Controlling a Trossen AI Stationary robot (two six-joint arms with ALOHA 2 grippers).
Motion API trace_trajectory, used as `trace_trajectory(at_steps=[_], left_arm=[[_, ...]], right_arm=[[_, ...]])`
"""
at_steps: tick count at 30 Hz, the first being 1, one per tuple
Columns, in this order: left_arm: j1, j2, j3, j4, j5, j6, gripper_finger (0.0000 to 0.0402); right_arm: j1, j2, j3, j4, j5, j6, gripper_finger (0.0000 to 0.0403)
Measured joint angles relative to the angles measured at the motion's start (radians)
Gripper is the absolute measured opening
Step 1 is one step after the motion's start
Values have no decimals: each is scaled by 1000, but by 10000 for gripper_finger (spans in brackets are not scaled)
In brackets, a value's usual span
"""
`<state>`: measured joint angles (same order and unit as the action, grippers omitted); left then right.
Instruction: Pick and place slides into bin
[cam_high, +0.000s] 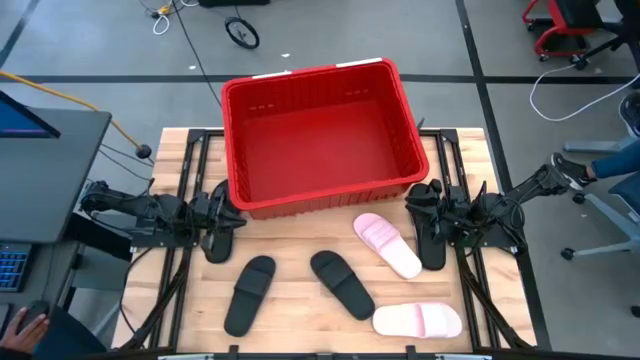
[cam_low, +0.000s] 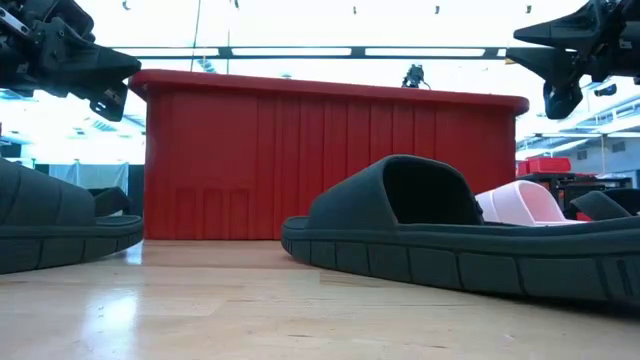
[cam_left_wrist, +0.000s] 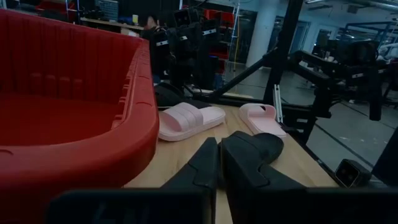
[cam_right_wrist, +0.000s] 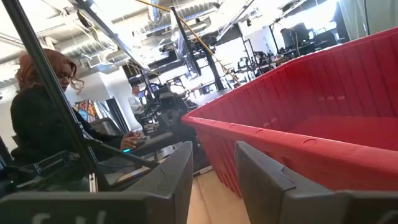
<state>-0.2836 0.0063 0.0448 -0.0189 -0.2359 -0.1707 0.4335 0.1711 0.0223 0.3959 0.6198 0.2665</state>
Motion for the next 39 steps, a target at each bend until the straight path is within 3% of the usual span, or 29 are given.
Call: trace_trajectory(at_steps=[39], left_arm=[[0,0,0,0,0,0,28]], right_arm=[[0,0,0,0,0,0,126]])
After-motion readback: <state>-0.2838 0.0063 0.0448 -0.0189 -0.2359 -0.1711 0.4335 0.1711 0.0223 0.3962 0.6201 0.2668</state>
